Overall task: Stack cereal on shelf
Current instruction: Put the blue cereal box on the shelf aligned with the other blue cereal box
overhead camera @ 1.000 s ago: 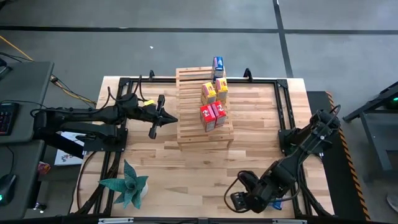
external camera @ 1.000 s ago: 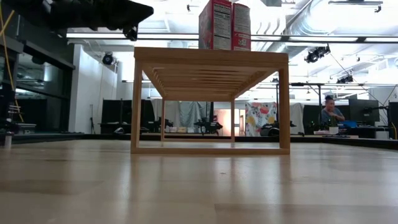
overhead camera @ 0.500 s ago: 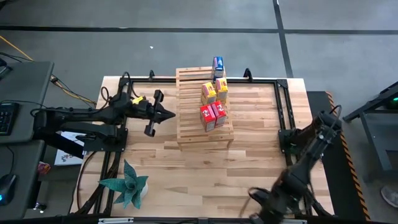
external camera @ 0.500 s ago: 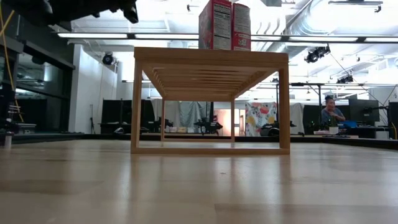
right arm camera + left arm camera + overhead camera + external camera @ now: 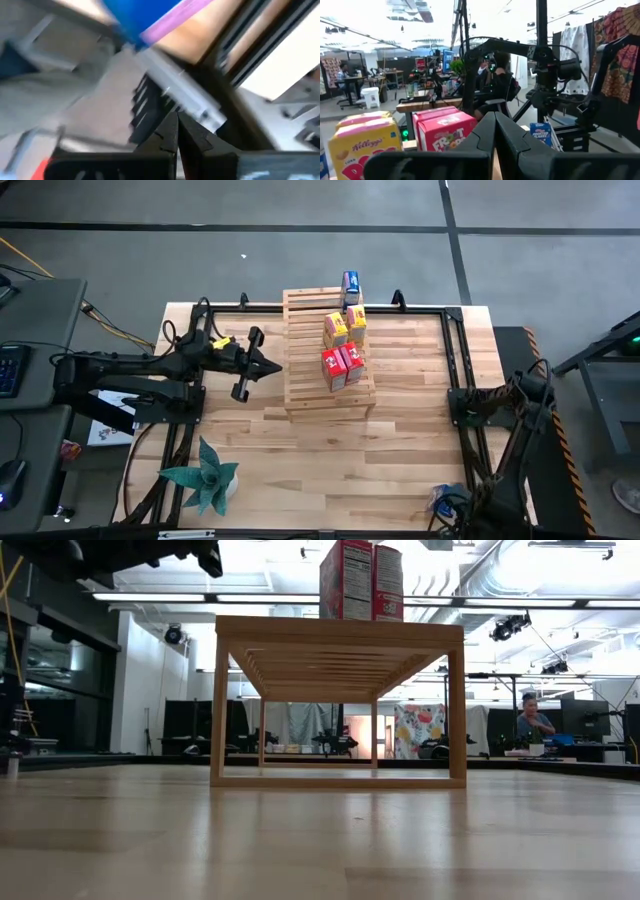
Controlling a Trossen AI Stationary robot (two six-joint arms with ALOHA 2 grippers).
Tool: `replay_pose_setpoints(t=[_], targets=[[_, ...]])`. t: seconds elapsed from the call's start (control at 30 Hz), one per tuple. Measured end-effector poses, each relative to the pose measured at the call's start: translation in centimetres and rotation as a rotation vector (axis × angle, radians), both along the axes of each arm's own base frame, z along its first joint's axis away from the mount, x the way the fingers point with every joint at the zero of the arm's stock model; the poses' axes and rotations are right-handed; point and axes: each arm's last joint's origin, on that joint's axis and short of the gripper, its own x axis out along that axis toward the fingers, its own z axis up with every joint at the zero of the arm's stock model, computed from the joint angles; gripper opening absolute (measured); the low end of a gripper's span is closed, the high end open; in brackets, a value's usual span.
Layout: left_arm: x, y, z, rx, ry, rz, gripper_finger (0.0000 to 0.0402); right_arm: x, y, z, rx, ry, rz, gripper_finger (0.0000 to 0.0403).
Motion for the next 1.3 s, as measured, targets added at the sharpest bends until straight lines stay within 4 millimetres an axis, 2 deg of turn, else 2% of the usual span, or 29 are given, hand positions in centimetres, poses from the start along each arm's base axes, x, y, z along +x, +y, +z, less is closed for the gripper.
replay_pose_setpoints(t=[0.1,0.3,0.4,0.47,0.9,1.3], targets=[[0.0,-0.1,-0.1,-0.005,0.012,-0.005,0.0000,-0.6,0.1,-0.7,-0.067,-0.005,0.044,0.0000],[0.1,-0.2,-0.2,-0.006,0.025,-0.010,0.0000,-1.1,0.4,-1.9,-0.196,-0.145,0.137,0.0000],[0.1,-0.2,-0.2,-0.006,0.023,-0.010,0.0000,-1.1,0.5,-2.4,-0.229,-0.224,0.258,0.0000],[0.1,-0.2,-0.2,-0.006,0.023,-0.009,0.0000,-1.2,0.6,-2.7,-0.222,-0.215,0.322,0.0000],[0.1,-0.2,-0.2,0.011,0.019,-0.005,0.0000,-0.9,1.7,-5.6,-0.300,-0.199,0.392,0.0000],[0.1,-0.2,-0.2,0.010,0.019,-0.005,0.0000,-1.5,1.5,-7.0,-0.363,-0.226,0.391,0.0000]])
